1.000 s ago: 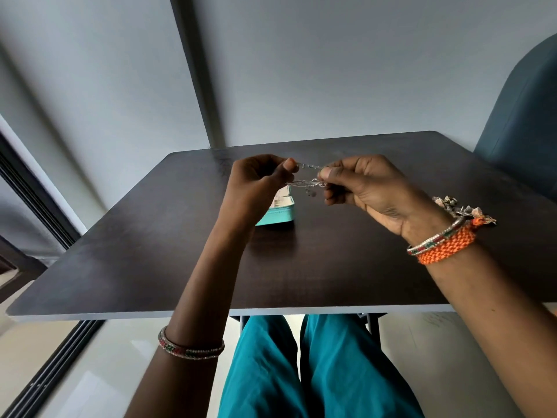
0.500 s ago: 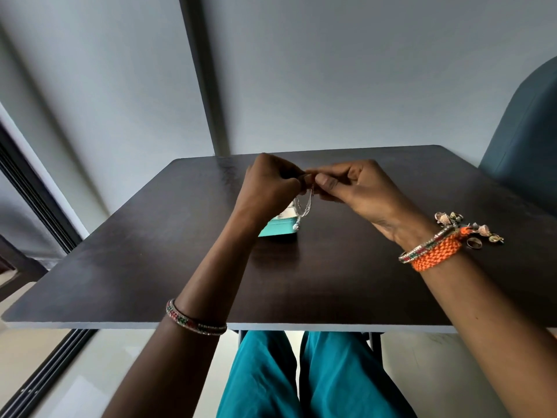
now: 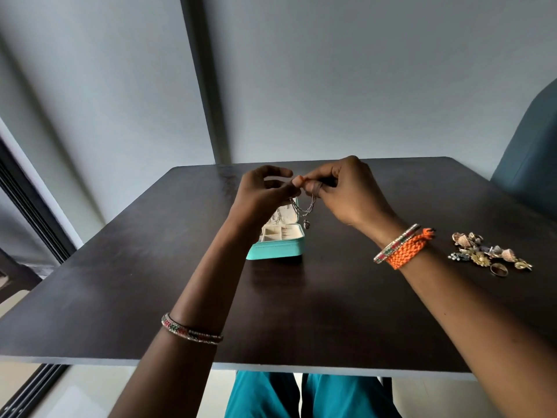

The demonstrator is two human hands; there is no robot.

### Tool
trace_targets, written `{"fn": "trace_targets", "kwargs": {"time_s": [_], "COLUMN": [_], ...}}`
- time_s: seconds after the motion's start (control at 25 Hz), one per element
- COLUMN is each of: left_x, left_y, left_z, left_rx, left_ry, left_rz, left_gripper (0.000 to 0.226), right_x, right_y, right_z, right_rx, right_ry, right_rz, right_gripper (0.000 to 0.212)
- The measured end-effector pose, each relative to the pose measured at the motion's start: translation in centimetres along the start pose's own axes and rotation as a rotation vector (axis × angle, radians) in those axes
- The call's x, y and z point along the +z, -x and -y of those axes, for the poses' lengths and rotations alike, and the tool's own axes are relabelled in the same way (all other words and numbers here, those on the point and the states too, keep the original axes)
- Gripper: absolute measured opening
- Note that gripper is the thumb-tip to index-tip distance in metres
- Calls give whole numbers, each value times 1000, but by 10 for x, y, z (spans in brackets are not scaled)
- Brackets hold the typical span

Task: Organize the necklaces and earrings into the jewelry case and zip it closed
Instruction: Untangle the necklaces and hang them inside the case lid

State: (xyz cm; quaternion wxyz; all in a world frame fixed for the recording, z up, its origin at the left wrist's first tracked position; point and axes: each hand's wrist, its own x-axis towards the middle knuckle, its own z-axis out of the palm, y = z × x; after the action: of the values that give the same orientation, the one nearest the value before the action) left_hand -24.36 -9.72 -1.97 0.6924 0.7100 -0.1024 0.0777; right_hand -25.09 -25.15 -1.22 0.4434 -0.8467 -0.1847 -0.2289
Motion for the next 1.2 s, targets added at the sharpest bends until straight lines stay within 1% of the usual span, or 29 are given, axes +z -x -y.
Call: {"fn": "trace_targets", "kwargs": {"time_s": [0.12, 0.24, 0.32, 0.4, 0.44, 0.48, 0.52, 0.6, 0.64, 0.68, 0.72, 0.76, 0.84, 0.92, 1.0, 1.2], "left_x": [-14, -25, -31, -36, -37, -40, -44, -54, -59, -62, -61, -59, -56, -54, -56, -56], "left_y": [-14, -28, -36, -43, -45, -49, -56, -72, -77, -79, -78, -76, -76, -73, -71, -69], "left_z": [-1, -4, 0, 10, 17, 26, 38, 64, 74, 82, 87, 90, 92, 90, 87, 85], "left_rx": [60, 95, 76, 39, 15, -7, -27, -108, -198, -313, -411, -465, -445, -368, -307, -209], "left_ry": [-45, -105, -116, -111, -116, -130, -185, -428, -538, -600, -597, -552, -456, -395, -359, -298], "left_rz": [31, 51, 89, 127, 110, 47, -61, -276, -309, -290, -239, -182, -145, -176, -174, -173], "left_gripper": [19, 18, 14, 8, 11, 16, 22, 40, 51, 59, 65, 66, 61, 52, 40, 33], "right_x": [6, 9, 15, 24, 28, 32, 36, 43, 46, 49, 52, 53, 55, 54, 54, 57], "right_y": [-14, -38, -52, -60, -62, -63, -63, -63, -61, -60, -58, -55, -52, -50, -50, -48], "right_z": [1, 3, 4, 1, -3, -8, -13, -24, -28, -32, -34, -36, -38, -36, -35, -34], "right_rx": [-20, -51, -75, -97, -99, -90, -78, -60, -56, -57, -61, -71, -90, -100, -116, -183], "right_ry": [114, 175, 171, 181, 186, 191, 193, 193, 193, 193, 190, 181, 145, 110, 92, 129], "right_rz": [121, 135, 166, 158, 132, 99, 70, 45, 42, 40, 34, 22, -18, -55, -74, -46], "right_gripper": [10, 12, 9, 9, 9, 9, 9, 10, 11, 11, 12, 12, 12, 13, 13, 12]}}
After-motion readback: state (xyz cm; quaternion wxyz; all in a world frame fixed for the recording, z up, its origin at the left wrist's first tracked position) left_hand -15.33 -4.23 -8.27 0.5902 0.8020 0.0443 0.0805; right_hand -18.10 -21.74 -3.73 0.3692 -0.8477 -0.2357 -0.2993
